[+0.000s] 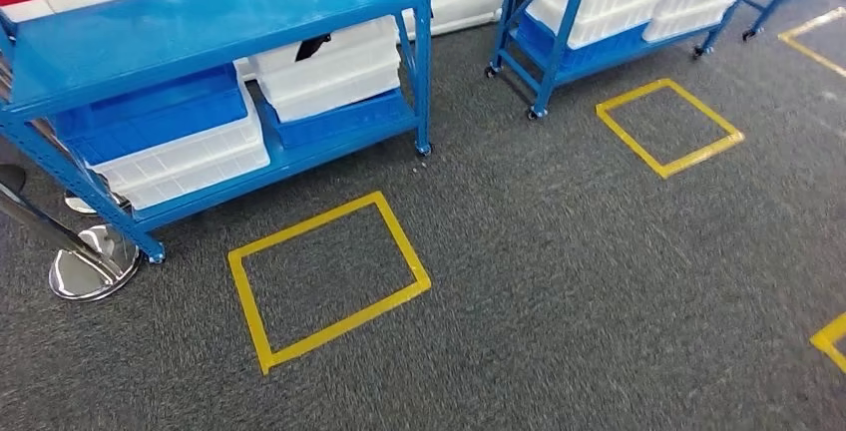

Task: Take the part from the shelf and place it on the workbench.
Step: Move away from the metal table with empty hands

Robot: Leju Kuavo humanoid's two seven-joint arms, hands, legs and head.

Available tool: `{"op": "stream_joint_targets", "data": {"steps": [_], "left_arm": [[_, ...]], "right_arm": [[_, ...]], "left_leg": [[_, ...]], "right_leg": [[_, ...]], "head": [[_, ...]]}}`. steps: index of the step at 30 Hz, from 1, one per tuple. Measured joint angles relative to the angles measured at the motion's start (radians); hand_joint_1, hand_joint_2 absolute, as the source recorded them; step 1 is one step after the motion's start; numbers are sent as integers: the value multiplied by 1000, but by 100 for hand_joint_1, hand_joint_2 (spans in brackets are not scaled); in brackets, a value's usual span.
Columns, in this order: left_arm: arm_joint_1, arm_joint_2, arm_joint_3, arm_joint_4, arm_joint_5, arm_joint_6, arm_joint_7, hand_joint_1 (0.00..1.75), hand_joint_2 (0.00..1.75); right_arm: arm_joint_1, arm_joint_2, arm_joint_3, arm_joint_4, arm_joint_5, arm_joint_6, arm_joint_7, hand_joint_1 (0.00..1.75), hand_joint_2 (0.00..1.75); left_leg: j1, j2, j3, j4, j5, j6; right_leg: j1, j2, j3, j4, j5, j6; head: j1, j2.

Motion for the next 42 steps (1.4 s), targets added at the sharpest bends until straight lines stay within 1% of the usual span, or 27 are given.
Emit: {"op": "stream_joint_targets", "data": {"steps": [2, 3, 4, 5, 6, 8, 10, 12, 13, 14, 17, 19, 20, 21, 23, 24, 25, 29, 31, 33, 34, 35, 36, 38, 39, 40, 42], "left_arm": [[-4, 0, 0, 0, 0, 0, 0, 0, 0], [-6, 0, 0, 0, 0, -1, 0, 0, 0], [-6, 0, 0, 0, 0, -1, 0, 0, 0], [-5, 0, 0, 0, -1, -2, -1, 0, 0], [-4, 0, 0, 0, -1, -2, -1, 0, 0], [-3, 0, 0, 0, -1, -3, -4, 0, 0], [-5, 0, -1, 0, -2, -3, -7, 0, 0], [-3, 0, -1, 0, -2, -6, -10, 0, 0], [0, 1, -1, 0, -1, -8, -12, 0, 0], [1, 2, -1, 0, 0, -11, -13, 0, 0], [-3, 3, -1, 0, 0, -17, -15, 0, 0], [-5, 3, -1, 0, 0, -18, -15, 0, 0], [-3, 3, -1, 0, 0, -18, -15, 0, 0], [-1, 3, -1, 0, 0, -17, -14, 0, 0], [1, 4, -1, 0, 0, -16, -12, 0, 0], [0, 4, -1, 0, 0, -16, -12, 0, 0], [0, 4, -1, 0, 0, -16, -12, 0, 0], [4, 4, -1, 0, -1, -16, -10, 0, 0], [4, 3, -1, 0, -1, -16, -9, 0, 0], [2, 4, -1, 0, 0, -16, -9, 0, 0], [2, 4, -1, 0, 0, -16, -8, 0, 0], [3, 4, 0, 0, 1, -17, -8, 0, 0], [4, 4, 0, 0, 2, -17, -7, 0, 0], [6, 4, 0, 0, 2, -18, -6, 0, 0], [6, 3, 0, 0, 3, -19, -6, 0, 0], [5, 3, 1, 0, 3, -19, -6, 0, 0], [2, 2, 1, 0, 3, -19, -5, 0, 0]], "right_arm": [[4, 0, 0, 0, 0, 0, 0, 0, 0], [6, 0, 0, 0, 0, 0, 0, 0, 0], [7, 0, 0, 0, 0, 0, 0, 0, 0], [8, 0, 0, 0, 1, 0, 0, 0, 0], [8, 0, 0, 0, 1, 0, 0, 0, 0], [11, 0, -1, 0, 2, 0, 1, 0, 0], [12, 0, -3, 0, 4, 0, 1, 0, 0], [9, 0, -8, 0, 1, 1, 0, 0, 0], [8, 0, -11, 0, -2, 2, -1, 0, 0], [7, 0, -15, 0, -6, 3, -2, 0, 0], [10, 0, -24, 1, -10, 6, -3, 0, 0], [12, 0, -28, 1, -10, 6, -3, 0, 0], [12, 0, -30, 1, -9, 6, -3, 0, 0], [12, 0, -32, 1, -9, 7, -2, 0, 0], [12, 1, -35, 1, -7, 9, 1, 0, 0], [11, 1, -36, 1, -6, 10, 3, 0, 0], [11, 1, -37, 1, -5, 11, 5, 0, 0], [4, 1, -41, 1, -3, 14, 8, 0, 0], [3, 1, -42, 1, -3, 14, 9, 0, 0], [4, 1, -43, 1, -2, 14, 9, 0, 0], [4, 1, -43, 1, -1, 14, 9, 0, 0], [5, 1, -43, 1, 0, 14, 9, 0, 0], [6, 1, -43, 1, 0, 14, 10, 0, 0], [9, 1, -44, 1, 0, 14, 10, 0, 0], [10, 1, -44, 1, 0, 14, 10, 0, 0], [10, 1, -45, 1, 0, 14, 10, 0, 0], [9, 1, -46, 1, 0, 14, 10, 0, 0]], "left_leg": [[2, -25, -1, -2, 3, 5], [2, -40, -2, -2, 3, 6], [1, -55, -2, -1, 2, 6], [2, -72, -1, 1, 1, 5], [2, -88, 0, 5, -1, 2], [3, -119, -2, 17, -8, -7], [3, -143, -11, 27, -13, -18], [5, -162, -17, 28, -13, -30], [6, -158, -19, 30, -15, -35], [6, -139, -24, 44, -25, -41], [7, -49, -95, 191, -105, -53], [11, -29, -148, 295, -138, -60], [12, -26, -151, 301, -127, -61], [13, -24, -135, 267, -99, -61], [12, -20, -68, 134, -33, -55], [10, -18, -40, 79, -15, -50], [7, -17, -23, 45, -10, -43], [6, -19, -4, 15, -15, -17], [10, -19, 11, 2, -14, -4], [7, -19, 17, 1, -20, 4], [5, -20, 21, 1, -25, 6], [4, -22, 27, 2, -30, 6], [4, -24, 36, 2, -37, 5], [3, -29, 56, 2, -52, -1], [2, -30, 63, 4, -61, -6], [0, -31, 66, 4, -68, -12], [-2, -32, 69, 3, -77, -24]], "right_leg": [[-4, 56, -64, 121, -59, 4], [-4, 64, -98, 181, -79, 6], [-5, 66, -120, 214, -79, 8], [-6, 68, -125, 211, -59, 9], [-8, 74, -112, 168, -20, 10], [-14, 121, -65, 41, 53, 9], [-15, 157, -41, -25, 75, 6], [-13, 145, -39, -29, 73, -3], [-13, 134, -36, -33, 75, -10], [-14, 124, -33, -37, 76, -17], [-13, 93, -28, -44, 74, -33], [-10, 75, -25, -44, 69, -35], [-10, 68, -22, -44, 66, -33], [-10, 63, -17, -44, 63, -31], [-10, 55, -6, -44, 56, -25], [-9, 53, -3, -44, 52, -20], [-8, 51, 0, -44, 50, -15], [-8, 49, 11, -46, 40, 9], [-8, 57, -23, 25, 5, 15], [-9, 63, -106, 161, -45, 18], [-9, 64, -142, 212, -53, 20], [-9, 65, -164, 233, -42, 20], [-10, 65, -164, 212, -8, 19], [-9, 66, -121, 89, 82, 12], [-7, 67, -96, 27, 110, 7], [-4, 68, -80, -12, 122, 2], [0, 70, -72, -33, 110, -8]], "head": [[5, 0], [6, 0], [6, 0], [6, 0], [6, 0], [7, 0], [7, 0], [7, 0], [7, 0], [4, 0], [-7, 0], [-7, 0], [-7, 0], [-8, 0], [-8, 0], [-7, 0], [-7, 0], [-5, 0], [0, 0], [3, 0], [3, 0], [3, 0], [3, 0], [4, 0], [4, 0], [4, 0], [2, 0]]}}
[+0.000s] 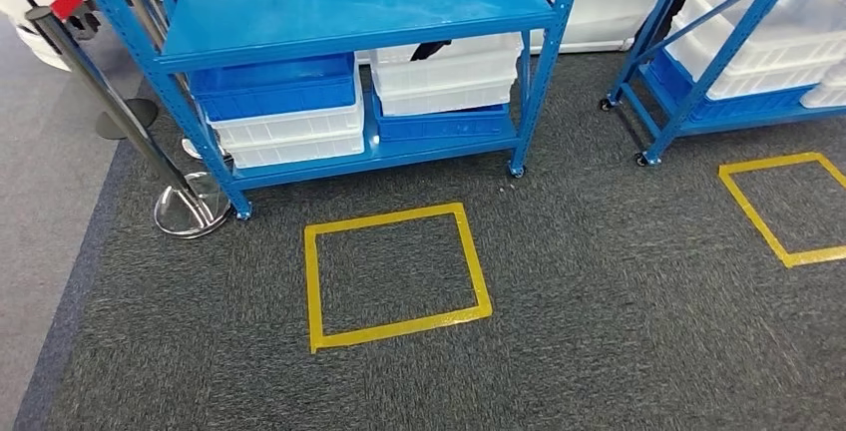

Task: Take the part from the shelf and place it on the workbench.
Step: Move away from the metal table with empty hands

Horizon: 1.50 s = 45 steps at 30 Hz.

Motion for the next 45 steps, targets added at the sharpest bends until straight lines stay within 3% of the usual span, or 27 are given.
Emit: {"op": "stream_joint_targets", "data": {"steps": [2, 4, 6, 8, 9, 11, 12, 14, 17, 19, 22, 24, 25, 26, 28, 29, 30, 32, 33, 35, 37, 38, 39, 40, 41, 43, 45], "left_arm": [[-2, 1, 0, 0, 0, 0, 0, 0, 0], [-3, 2, 0, 0, 0, 0, 0, 0, 0], [-2, 1, 0, 0, -1, 0, 2, 0, 0], [1, 1, 0, 0, -1, 0, 4, 0, 0], [4, 1, 0, 0, -1, 0, 5, 0, 0], [7, 1, 0, 0, -2, 0, 6, 0, 0], [9, 1, 1, 0, -2, 0, 6, 0, 0], [10, 1, 2, 0, -3, 0, 8, 0, 0], [10, 1, 2, 0, -3, 0, 11, 0, 0], [10, 1, 3, 0, -3, -1, 11, 0, 0], [8, 2, 3, 0, -3, -1, 12, 0, 0], [10, 2, 3, 0, -3, -1, 13, 0, 0], [11, 2, 4, 0, -3, -1, 14, 0, 0], [13, 2, 4, 0, -3, -1, 15, 0, 0], [12, 1, 4, 0, -4, 0, 17, 0, 0], [11, 0, 5, 0, -4, 0, 18, 0, 0], [9, 0, 5, 0, -4, 0, 19, 0, 0], [6, 1, 6, 0, -4, 1, 20, 0, 0], [5, 1, 6, 0, -4, 1, 20, 0, 0], [2, 3, 6, 0, -4, 1, 20, 0, 0], [2, 2, 6, 0, -4, 1, 20, 0, 0], [3, 2, 6, 0, -4, 1, 20, 0, 0], [4, 2, 6, 0, -4, 1, 20, 0, 0], [6, 3, 6, 0, -4, 1, 20, 0, 0], [7, 3, 6, 0, -4, 1, 20, 0, 0], [10, 3, 7, 0, -4, 1, 20, 0, 0], [13, 3, 8, 0, -5, 1, 20, 0, 0]], "right_arm": [[-1, 0, -1, 0, 0, 0, 0, 0, 0], [1, 0, -2, 0, 1, 0, 0, 0, 0], [3, 1, -2, 0, 2, 1, 0, 0, 0], [3, 1, -3, 0, 4, 2, 0, 0, 0], [3, 1, -3, 0, 5, 3, 1, 0, 0], [5, 1, -3, 0, 6, 4, 2, 0, 0], [5, 2, -4, 1, 7, 4, 2, 0, 0], [3, 2, -4, 2, 8, 4, 3, 0, 0], [-2, 2, -4, 3, 11, 4, 3, 0, 0], [-4, 2, -4, 3, 13, 4, 3, 0, 0], [-6, 2, -4, 3, 14, 4, 2, 0, 0], [-3, 2, -4, 3, 15, 4, 2, 0, 0], [-1, 2, -4, 3, 15, 4, 2, 0, 0], [1, 2, -4, 3, 16, 4, 2, 0, 0], [5, 2, -6, 3, 16, 5, 2, 0, 0], [6, 2, -8, 3, 17, 5, 2, 0, 0], [6, 2, -9, 3, 17, 6, 2, 0, 0], [5, 3, -11, 3, 17, 6, 0, 0, 0], [5, 4, -11, 3, 17, 6, 0, 0, 0], [5, 5, -11, 3, 17, 6, -1, 0, 0], [4, 5, -12, 3, 17, 6, -1, 0, 0], [3, 5, -12, 3, 17, 6, -1, 0, 0], [4, 5, -12, 3, 17, 6, -1, 0, 0], [4, 5, -12, 3, 17, 6, -1, 0, 0], [4, 5, -12, 3, 18, 7, -1, 0, 0], [5, 5, -12, 4, 19, 9, -2, 0, 0], [2, 5, -13, 4, 20, 11, -4, 0, 0]], "left_leg": [[2, 2, 7, 3, -10, -11], [5, 6, -19, 69, -41, -21], [8, 8, -102, 210, -89, -29], [11, 9, -177, 305, -90, -33], [11, 9, -190, 296, -57, -32], [11, 11, -171, 183, 47, -26], [8, 13, -154, 124, 82, -21], [1, 17, -128, 54, 94, -7], [0, 13, -99, 28, 69, 16], [3, 10, -70, 13, 60, 30], [3, 9, -36, 6, 35, 38], [3, 5, -4, 6, 9, 37], [3, 2, 15, 6, -5, 35], [3, 0, 33, 5, -19, 32], [0, -2, 58, 6, -47, 25], [-1, -2, 67, 4, -59, 19], [-3, -3, 77, 4, -65, 13], [-4, -3, 85, 24, -58, 1], [-3, -1, 73, 62, -44, -3], [1, 5, 7, 181, -41, -11], [5, 7, -73, 282, -103, -19], [6, 8, -103, 302, -143, -22], [8, 8, -124, 297, -168, -23], [8, 8, -133, 269, -167, -23], [9, 8, -135, 220, -132, -21], [6, 11, -132, 113, -8, -14], [1, 12, -127, 64, 62, -1]], "right_leg": [[-4, 0, 10, -8, -7, -12], [-8, -3, 29, -19, -15, -24], [-7, -6, 45, -21, -29, -30], [-6, -6, 65, -21, -47, -30], [-6, -5, 79, -21, -57, -29], [-6, -5, 108, -22, -80, -24], [-5, -5, 119, -22, -90, -19], [-3, -4, 131, -24, -105, -7], [-3, -5, 141, -8, -99, 13], [-4, -4, 101, 68, -102, 19], [-4, -1, -37, 241, -161, 27], [-4, -2, -97, 263, -180, 26], [-4, -2, -106, 232, -161, 22], [-3, -2, -106, 181, -118, 18], [2, -1, -103, 74, 1, 8], [6, 0, -101, 44, 42, 4], [8, 1, -99, 28, 61, 0], [5, 3, -78, 21, 49, -11], [3, 3, -63, 14, 41, -17], [0, 1, -32, 2, 24, -27], [-1, 2, -3, -3, 2, -30], [-1, 3, 12, -3, -10, -29], [-1, 4, 29, -3, -24, -29], [-1, 5, 46, -3, -37, -27], [-1, 6, 63, -3, -49, -25], [0, 7, 91, -2, -74, -18], [1, 9, 109, 1, -94, -4]], "head": [[-2, 0], [-7, 0], [-10, 0], [-10, 0], [-10, 0], [-10, 0], [-9, 0], [-9, 0], [-7, 0], [-4, 0], [1, 0], [2, 0], [2, 0], [3, 0], [5, 0], [6, 0], [6, 0], [7, 0], [5, 0], [2, 0], [0, 0], [1, 0], [0, 0], [0, 0], [0, 0], [0, 0], [0, 0]]}}
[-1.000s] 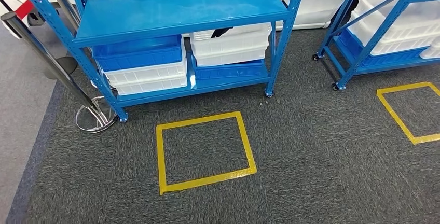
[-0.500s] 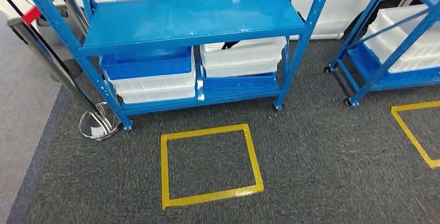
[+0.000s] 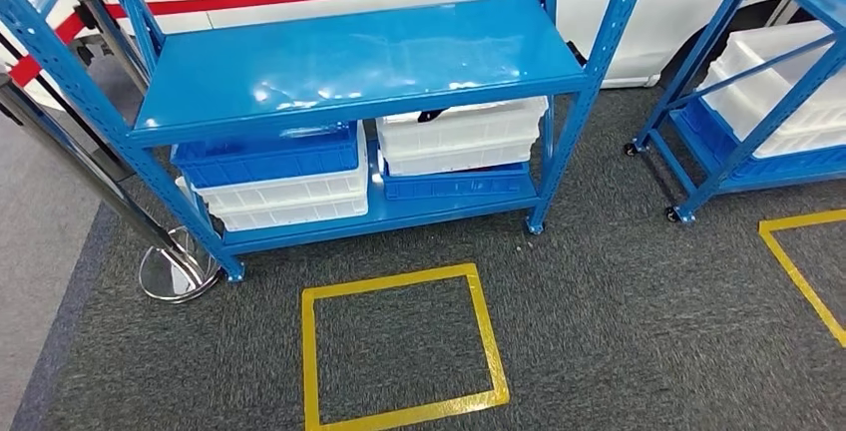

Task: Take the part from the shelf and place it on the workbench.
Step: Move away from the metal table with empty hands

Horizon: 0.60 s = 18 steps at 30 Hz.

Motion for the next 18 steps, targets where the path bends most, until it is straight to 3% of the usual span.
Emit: {"op": "stream_joint_targets", "data": {"steps": [2, 4, 6, 8, 9, 10, 11, 13, 15, 18], "left_arm": [[-1, 0, 1, 0, -1, 0, 0, 0, 0], [-4, 0, 1, 0, -2, -1, 0, 0, 0], [-6, 0, 1, 0, -2, 0, 0, 0, 0], [-6, 1, 2, 0, -3, 1, 0, 0, 0], [-5, 1, 2, 0, -4, 1, 1, 0, 0], [-3, 1, 2, 0, -5, 1, 1, 0, 0], [-2, 1, 3, 0, -6, 1, 2, 0, 0], [1, -1, 4, 0, -8, 1, 3, 0, 0], [-1, -3, 6, 1, -9, 1, 4, 0, 0], [-4, -3, 7, 1, -9, 1, 5, 0, 0]], "right_arm": [[-5, 0, 0, 0, 2, 1, -1, 0, 0], [-8, 0, 0, 0, 3, 2, -2, 0, 0], [-12, 0, -1, 0, 4, 2, -2, 0, 0], [-12, 0, -1, 0, 6, 2, -2, 0, 0], [-10, 0, -2, 0, 7, 3, -2, 0, 0], [-8, 0, -4, 0, 9, 3, -2, 0, 0], [-6, 0, -6, 0, 10, 4, -2, 0, 0], [-1, 0, -9, 0, 12, 6, -1, 0, 0], [1, 0, -12, 0, 13, 7, 0, 0, 0], [0, 2, -13, 0, 14, 6, 0, 0, 0]], "left_leg": [[-2, -2, 17, -8, -5, 14], [1, -4, 41, -23, -8, 27], [2, -4, 61, -34, -16, 37], [1, -4, 76, -35, -32, 41], [0, -6, 87, -35, -42, 40], [0, -8, 102, -35, -54, 39], [0, -9, 118, -35, -66, 38], [-2, -11, 146, -34, -92, 32], [-3, -12, 161, -40, -111, 22], [-4, -12, 174, -24, -98, 5]], "right_leg": [[1, 1, 9, 12, 0, 16], [-1, -1, -13, 64, 7, 27], [-4, -3, -86, 169, -20, 34], [-4, -3, -169, 260, -75, 39], [-4, -3, -195, 273, -92, 40], [-3, -3, -208, 257, -90, 40], [-3, -3, -209, 217, -65, 37], [4, -3, -199, 102, 50, 24], [11, -3, -194, 34, 132, 9], [8, 0, -165, 6, 130, -7]], "head": [[0, 0], [2, 0], [5, 0], [6, 0], [6, 0], [6, 0], [6, 0], [7, 0], [6, 0], [5, 0]]}}
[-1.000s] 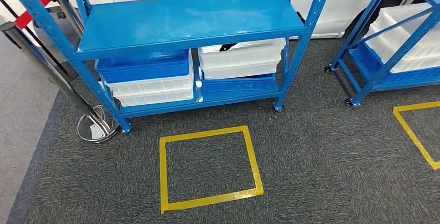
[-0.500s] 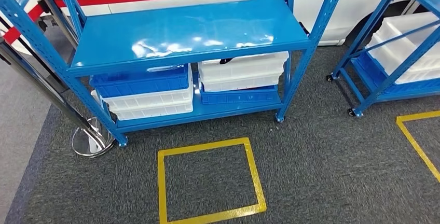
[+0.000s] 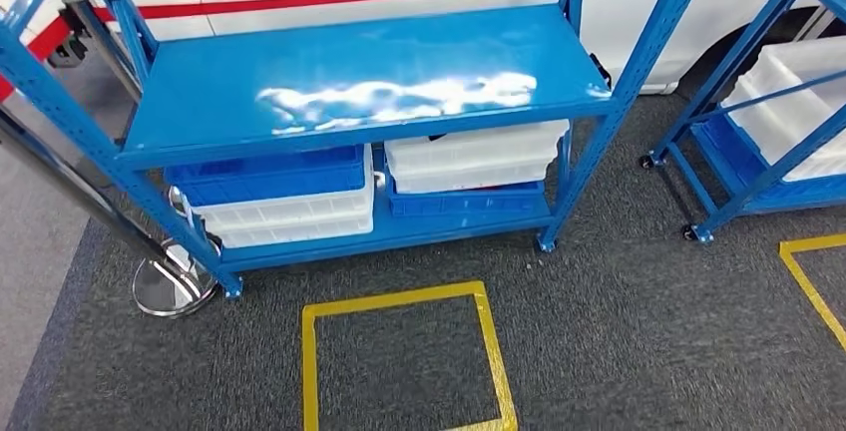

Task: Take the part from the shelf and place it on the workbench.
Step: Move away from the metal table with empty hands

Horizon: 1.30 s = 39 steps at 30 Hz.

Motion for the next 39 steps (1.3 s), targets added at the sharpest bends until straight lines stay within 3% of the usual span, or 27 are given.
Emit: {"op": "stream_joint_targets", "data": {"steps": [2, 3, 5, 6, 7, 8, 10, 12, 16, 18, 20, 21, 22, 23, 25, 26, 27, 29, 32, 33, 35, 36, 37, 38, 39], "left_arm": [[-2, 1, 1, 0, 0, 0, 0, 0, 0], [-3, 1, 1, 0, 0, 0, 0, 0, 0], [-4, 1, 2, 0, 0, 0, 0, 0, 0], [-2, 1, 2, 0, 0, 0, 0, 0, 0], [-1, 1, 3, 0, 0, 0, 0, 0, 0], [0, 1, 4, 0, 0, 0, 0, 0, 0], [4, 1, 6, 0, 0, 0, 0, 0, 0], [6, 1, 8, 0, 0, 0, 0, 0, 0], [3, 1, 9, 0, -2, 4, 1, 0, 0], [0, 1, 9, 0, -3, 6, 2, 0, 0], [-3, 1, 8, 0, -4, 8, 2, 0, 0], [-3, 1, 9, 0, -4, 8, 2, 0, 0], [-3, 1, 9, 0, -4, 9, 2, 0, 0], [-2, 1, 9, 0, -4, 10, 2, 0, 0], [1, 0, 9, 0, -4, 10, 4, 0, 0], [2, -1, 9, 0, -5, 10, 4, 0, 0], [1, -2, 9, 0, -6, 10, 5, 0, 0], [-2, -4, 9, 0, -7, 9, 6, 0, 0], [-6, -2, 9, 0, -7, 5, 6, 0, 0], [-7, -2, 9, 0, -7, 4, 6, 0, 0], [-6, -2, 9, 0, -7, 2, 6, 0, 0], [-5, -2, 9, 0, -7, 2, 7, 0, 0], [-5, -2, 9, 0, -7, 2, 7, 0, 0], [-4, -2, 9, 0, -7, 3, 7, 0, 0], [-4, -1, 9, 0, -8, 5, 7, 0, 0]], "right_arm": [[2, 2, -1, 0, 0, 0, 0, 0, 0], [2, 3, -1, 0, 0, -1, 0, 0, 0], [0, 4, -1, 0, 0, 0, 0, 0, 0], [0, 4, -1, 1, 0, 0, 0, 0, 0], [0, 5, -1, 1, 0, 0, 0, 0, 0], [0, 5, -1, 1, 0, 0, 0, 0, 0], [1, 6, -2, 1, 1, 0, 0, 0, 0], [0, 7, -2, 2, 1, 0, 0, 0, 0], [-8, 7, -2, 2, 2, 0, -1, 0, 0], [-11, 7, -3, 2, 2, 0, -1, 0, 0], [-12, 7, -3, 2, 2, 0, -1, 0, 0], [-11, 7, -3, 2, 2, 0, -1, 0, 0], [-10, 7, -3, 2, 2, 0, -1, 0, 0], [-9, 7, -4, 2, 2, 0, -1, 0, 0], [-6, 7, -4, 2, 2, 0, -1, 0, 0], [-4, 6, -5, 2, 2, 0, -1, 0, 0], [-5, 6, -6, 2, 2, 0, -1, 0, 0], [-8, 5, -9, 2, 3, 0, 0, 0, 0], [-9, 7, -11, 2, 3, 0, 0, 0, 0], [-8, 8, -11, 2, 3, 0, 1, 0, 0], [-9, 8, -12, 2, 4, 0, 2, 0, 0], [-9, 8, -13, 2, 5, 0, 2, 0, 0], [-9, 8, -13, 2, 5, 0, 3, 0, 0], [-10, 8, -14, 2, 6, 0, 3, 0, 0], [-10, 8, -15, 2, 7, 0, 3, 0, 0]], "left_leg": [[2, 4, -38, 82, 8, -8], [5, 7, -75, 140, -5, -13], [11, 8, -151, 234, -70, -24], [13, 8, -176, 249, -100, -28], [15, 8, -189, 237, -109, -31], [16, 9, -191, 199, -90, -32], [15, 10, -180, 87, 17, -27], [9, 12, -170, 22, 95, -12], [8, 13, -140, 0, 102, 16], [12, 15, -123, -17, 99, 26], [10, 15, -112, -22, 89, 34], [9, 14, -106, -23, 83, 35], [8, 12, -98, -22, 75, 35], [8, 10, -86, -22, 67, 34], [6, 7, -63, -23, 48, 29], [4, 6, -55, -21, 38, 25], [2, 7, -52, -20, 30, 20], [0, 7, -49, -22, 21, 9], [1, 9, -51, 2, -2, -7], [3, 10, -70, 46, -26, -14], [9, 10, -141, 176, -78, -24], [12, 10, -176, 231, -90, -28], [15, 10, -197, 254, -81, -32], [17, 10, -200, 238, -51, -34], [19, 10, -185, 186, -7, -35]], "right_leg": [[-5, -1, 33, -18, -12, -10], [-6, -3, 47, -23, -20, -14], [-6, -2, 74, -25, -42, -17], [-6, -1, 89, -25, -55, -16], [-6, -1, 105, -25, -67, -15], [-7, 0, 122, -25, -79, -13], [-7, -1, 152, -24, -104, -6], [-6, 1, 170, -23, -124, 6], [-7, 3, 194, -28, -151, 31], [-8, 0, 155, 50, -191, 38], [-10, -2, 62, 194, -234, 44], [-11, -3, 19, 248, -237, 45], [-12, -3, -8, 264, -216, 46], [-12, -3, -16, 243, -176, 44], [-8, -3, 7, 124, -72, 33], [-5, -3, 24, 67, -38, 25], [-1, -3, 36, 28, -24, 19], [3, -2, 44, 2, -34, 12], [-7, -4, 61, -19, -38, 0], [-10, -6, 68, -25, -40, -5], [-10, -8, 76, -27, -45, -12], [-10, -8, 79, -27, -49, -13], [-11, -8, 83, -26, -53, -13], [-11, -7, 89, -25, -57, -11], [-12, -6, 95, -23, -62, -8]], "head": [[-3, 0], [-4, 0], [-5, 0], [-5, 0], [-5, 0], [-5, 0], [-5, 0], [-4, 0], [-3, 0], [0, 0], [2, 0], [3, 0], [3, 0], [4, 0], [5, 0], [4, 0], [4, 0], [3, 0], [2, 0], [1, 0], [0, 0], [0, 0], [0, 0], [0, 0], [-1, 0]]}}
